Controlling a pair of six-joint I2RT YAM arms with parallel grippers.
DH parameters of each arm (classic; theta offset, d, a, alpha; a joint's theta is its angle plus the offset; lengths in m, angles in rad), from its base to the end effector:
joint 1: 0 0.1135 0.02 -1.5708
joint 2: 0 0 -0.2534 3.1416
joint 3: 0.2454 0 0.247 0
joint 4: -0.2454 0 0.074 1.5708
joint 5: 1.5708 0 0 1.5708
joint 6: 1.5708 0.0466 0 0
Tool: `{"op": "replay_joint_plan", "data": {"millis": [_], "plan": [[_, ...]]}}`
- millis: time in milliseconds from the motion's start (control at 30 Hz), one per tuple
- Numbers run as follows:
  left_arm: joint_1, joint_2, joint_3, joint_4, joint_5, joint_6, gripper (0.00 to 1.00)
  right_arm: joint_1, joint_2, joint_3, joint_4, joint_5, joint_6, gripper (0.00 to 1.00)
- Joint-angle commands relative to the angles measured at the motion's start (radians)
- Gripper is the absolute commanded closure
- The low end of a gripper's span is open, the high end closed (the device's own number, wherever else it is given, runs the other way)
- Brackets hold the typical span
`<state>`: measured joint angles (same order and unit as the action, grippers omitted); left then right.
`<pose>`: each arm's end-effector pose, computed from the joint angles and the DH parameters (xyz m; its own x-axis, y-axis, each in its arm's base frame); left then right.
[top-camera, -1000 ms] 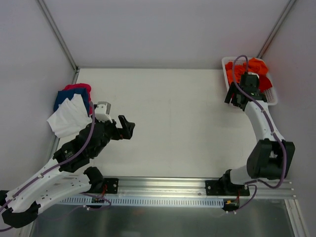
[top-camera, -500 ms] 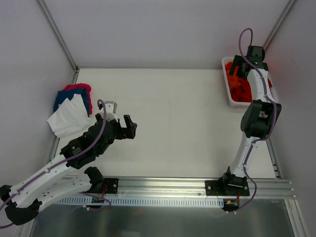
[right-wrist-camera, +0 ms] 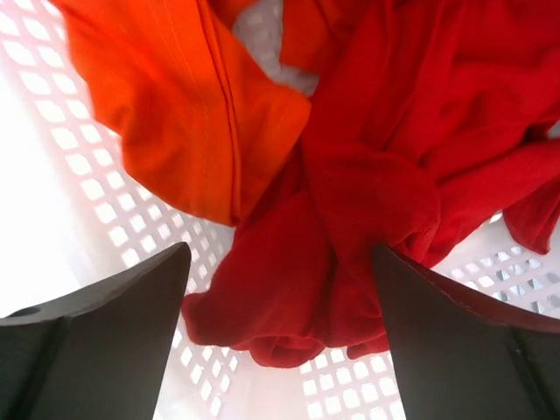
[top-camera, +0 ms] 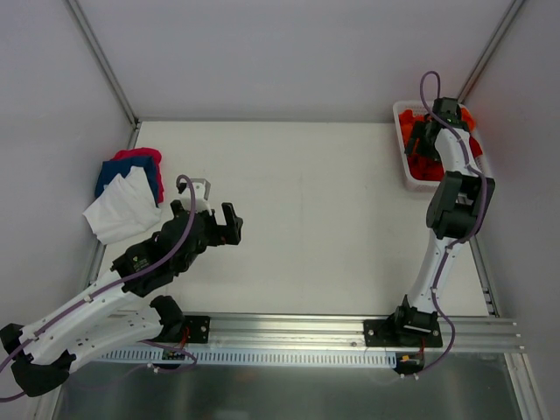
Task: Fold and stack the t-shirts
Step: Grab the tshirt from the pile
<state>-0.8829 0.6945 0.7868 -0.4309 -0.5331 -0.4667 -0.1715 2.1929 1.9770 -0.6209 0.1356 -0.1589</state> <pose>0.1237 -0.1132 0.3196 -0.3508 -0.1835 -0.9183 0.2275 0.9345 -0.2736 0.4867 -0.0907 0.2375 -0.7633 -0.0269 -0.6455 0.1393 0.9688 -0.2051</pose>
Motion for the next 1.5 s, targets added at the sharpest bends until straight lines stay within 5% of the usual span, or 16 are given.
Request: {"op": "replay_joint_plan", "data": {"millis": [0, 133, 167, 200, 467, 733, 1200, 1467], "plan": [[-0.001, -0.003, 0.017, 0.02, -0.022, 0.011, 0.01, -0.003, -0.045, -0.03, -0.033, 0.028, 0.01, 0.23], [-0.001, -0.006, 0.011, 0.02, -0.022, -0.001, 0.01, -0.005, -0.076, -0.081, -0.033, 0.055, 0.012, 0.67], [-0.001, -0.007, 0.011, 0.02, -0.019, -0.003, 0.01, -0.003, -0.082, -0.092, -0.033, 0.073, 0.016, 0.91], [-0.001, -0.009, 0.011, 0.02, -0.018, -0.004, 0.01, -0.005, -0.099, -0.113, -0.031, 0.084, 0.022, 0.99], [-0.001, 0.005, 0.006, 0.02, -0.013, -0.012, 0.01, 0.02, -0.277, -0.175, -0.002, -0.023, 0.018, 1.0], [-0.001, 0.118, 0.006, 0.02, -0.044, -0.075, 0.01, 0.147, -0.51, -0.023, -0.161, -0.122, -0.016, 1.0], [-0.001, 0.275, 0.057, 0.021, -0.015, -0.116, 0.01, 0.256, -0.952, 0.032, -0.224, -0.585, 0.139, 1.0], [-0.001, 0.252, 0.045, 0.02, -0.008, -0.148, 0.01, 0.256, -1.01, 0.074, -0.012, -0.953, 0.396, 1.0]]}}
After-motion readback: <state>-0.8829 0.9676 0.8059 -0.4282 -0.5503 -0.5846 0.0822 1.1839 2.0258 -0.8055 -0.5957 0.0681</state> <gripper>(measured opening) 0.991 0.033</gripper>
